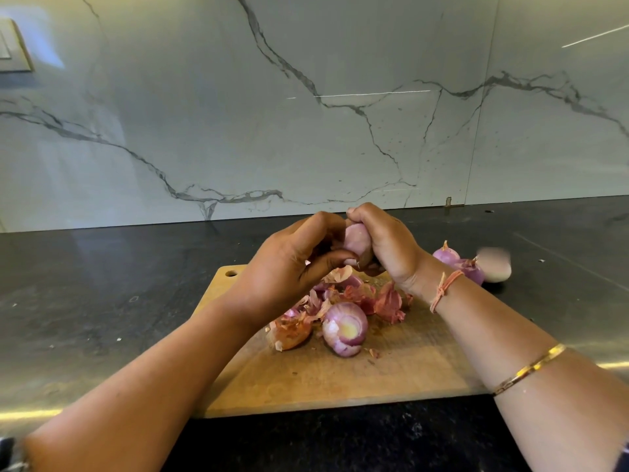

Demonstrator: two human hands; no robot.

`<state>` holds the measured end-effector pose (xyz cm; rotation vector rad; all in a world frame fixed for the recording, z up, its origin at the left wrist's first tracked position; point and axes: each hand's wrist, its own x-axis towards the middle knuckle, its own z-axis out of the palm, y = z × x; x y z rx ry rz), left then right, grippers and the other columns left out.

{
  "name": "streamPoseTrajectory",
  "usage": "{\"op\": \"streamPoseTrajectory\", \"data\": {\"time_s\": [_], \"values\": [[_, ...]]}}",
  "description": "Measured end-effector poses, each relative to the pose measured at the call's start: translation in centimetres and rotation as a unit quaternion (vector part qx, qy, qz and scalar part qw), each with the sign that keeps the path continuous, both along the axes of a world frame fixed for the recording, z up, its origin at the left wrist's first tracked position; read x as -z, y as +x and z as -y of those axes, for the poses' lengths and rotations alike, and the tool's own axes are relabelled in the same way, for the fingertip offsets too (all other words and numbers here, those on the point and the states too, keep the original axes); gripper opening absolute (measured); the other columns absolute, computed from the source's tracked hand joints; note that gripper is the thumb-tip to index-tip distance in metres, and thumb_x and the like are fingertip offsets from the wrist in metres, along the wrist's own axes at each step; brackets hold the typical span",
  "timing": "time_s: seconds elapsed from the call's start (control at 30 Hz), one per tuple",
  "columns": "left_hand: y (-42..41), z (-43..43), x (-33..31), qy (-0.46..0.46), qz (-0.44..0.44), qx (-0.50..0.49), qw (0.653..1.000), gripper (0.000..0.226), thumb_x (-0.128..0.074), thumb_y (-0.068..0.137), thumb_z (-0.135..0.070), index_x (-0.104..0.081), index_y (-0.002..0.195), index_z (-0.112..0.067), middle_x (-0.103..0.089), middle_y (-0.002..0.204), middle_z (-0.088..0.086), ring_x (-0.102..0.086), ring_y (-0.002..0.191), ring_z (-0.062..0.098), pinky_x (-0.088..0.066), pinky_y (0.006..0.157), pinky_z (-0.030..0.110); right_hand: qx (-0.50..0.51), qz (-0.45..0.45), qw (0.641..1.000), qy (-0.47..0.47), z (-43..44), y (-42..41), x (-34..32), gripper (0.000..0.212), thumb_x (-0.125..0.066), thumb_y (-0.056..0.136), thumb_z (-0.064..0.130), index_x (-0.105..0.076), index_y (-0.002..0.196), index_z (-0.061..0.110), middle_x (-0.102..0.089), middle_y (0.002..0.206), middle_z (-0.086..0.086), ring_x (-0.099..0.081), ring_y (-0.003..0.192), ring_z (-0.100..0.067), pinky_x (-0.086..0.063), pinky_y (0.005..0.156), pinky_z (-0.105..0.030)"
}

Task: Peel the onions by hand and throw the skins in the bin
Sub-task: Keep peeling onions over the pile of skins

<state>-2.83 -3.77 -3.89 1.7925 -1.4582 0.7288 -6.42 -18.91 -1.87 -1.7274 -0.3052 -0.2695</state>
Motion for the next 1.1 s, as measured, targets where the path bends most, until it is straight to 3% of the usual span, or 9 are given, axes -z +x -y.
{"op": "streamPoseTrajectory", "data": {"time_s": [0.07, 0.2, 0.37, 0.53, 0.6, 0.7, 0.87, 1.1], "values": [[0.1, 0.0, 0.1, -0.017, -0.016, -0.007, 1.0, 0.016, -0.056, 0.088, -0.032, -0.046, 0.099, -0.028, -0.051, 0.083, -0.025, -0.054, 0.075, -0.01, -0.041, 0.064, 0.006, 0.008, 0.008, 1.0, -0.022, 0.1, 0.3, 0.1, 0.05, -0.024, 0.102, 0.021, -0.038, 0.055, 0.011, -0.032, 0.038, 0.005, -0.026, 0.034, -0.004, -0.022, 0.035, -0.015], [0.5, -0.2, 0.1, -0.074, -0.075, -0.026, 0.994, 0.017, -0.061, 0.088, -0.04, -0.044, 0.087, -0.034, -0.058, 0.079, -0.013, -0.061, 0.071, 0.008, -0.051, 0.06, 0.022, 0.057, 0.034, 0.998, -0.013, 0.4, 0.5, 0.2, 0.042, -0.03, 0.101, 0.022, -0.047, 0.066, 0.009, -0.042, 0.045, 0.004, -0.037, 0.038, -0.002, -0.028, 0.038, -0.013], [-0.1, 0.0, -0.1, -0.13, -0.176, -0.009, 0.976, 0.021, -0.062, 0.084, -0.026, -0.046, 0.096, -0.033, -0.059, 0.082, -0.018, -0.058, 0.068, 0.006, -0.051, 0.061, 0.023, 0.084, 0.088, 0.989, -0.082, 0.4, 0.9, 0.6, 0.041, -0.036, 0.083, 0.038, -0.051, 0.071, 0.002, -0.048, 0.058, 0.001, -0.045, 0.056, -0.009, -0.035, 0.055, -0.023], [-0.3, 0.3, 0.0, -0.152, -0.22, -0.009, 0.964, 0.022, -0.059, 0.08, -0.015, -0.05, 0.094, -0.029, -0.059, 0.079, -0.018, -0.055, 0.064, 0.006, -0.052, 0.06, 0.028, 0.053, 0.098, 0.988, -0.108, 0.1, 1.0, 1.0, 0.037, -0.039, 0.086, 0.041, -0.05, 0.074, 0.007, -0.045, 0.072, -0.004, -0.044, 0.068, -0.012, -0.034, 0.068, -0.03], [-0.2, 0.2, -0.1, -0.164, -0.224, -0.02, 0.961, 0.023, -0.06, 0.084, -0.009, -0.051, 0.094, -0.028, -0.059, 0.077, -0.02, -0.055, 0.063, 0.005, -0.052, 0.06, 0.033, 0.014, 0.078, 0.992, -0.101, 0.1, 1.0, 1.0, 0.027, -0.045, 0.089, 0.039, -0.048, 0.079, 0.014, -0.045, 0.075, -0.003, -0.047, 0.066, -0.007, -0.037, 0.066, -0.023], [-0.1, 0.2, -0.1, -0.176, -0.234, -0.043, 0.955, 0.027, -0.061, 0.087, -0.006, -0.05, 0.094, -0.029, -0.058, 0.075, -0.015, -0.054, 0.064, 0.01, -0.053, 0.063, 0.04, -0.058, 0.026, 0.998, -0.018, 0.2, 0.9, 1.1, 0.016, -0.06, 0.09, 0.022, -0.049, 0.096, 0.012, -0.054, 0.085, -0.002, -0.058, 0.066, 0.002, -0.043, 0.059, -0.01], [0.5, 0.2, -0.1, -0.201, -0.257, -0.095, 0.94, 0.024, -0.059, 0.09, -0.006, -0.051, 0.092, -0.029, -0.061, 0.08, -0.009, -0.062, 0.07, 0.009, -0.055, 0.068, 0.027, -0.063, 0.015, 0.997, 0.05, 0.3, 1.2, 1.1, 0.031, -0.062, 0.07, 0.019, -0.056, 0.101, 0.018, -0.062, 0.092, 0.001, -0.059, 0.087, -0.012, -0.046, 0.067, -0.017], [1.5, -0.5, -0.3, -0.234, -0.285, -0.17, 0.914, 0.023, -0.056, 0.091, -0.005, -0.059, 0.087, -0.028, -0.065, 0.081, -0.007, -0.067, 0.079, 0.018, -0.054, 0.069, 0.024, -0.041, 0.021, 0.996, 0.08, 0.4, 0.9, 0.7, 0.031, -0.061, 0.068, 0.018, -0.062, 0.099, 0.021, -0.055, 0.099, -0.002, -0.046, 0.069, -0.007, -0.038, 0.056, -0.015]]}}
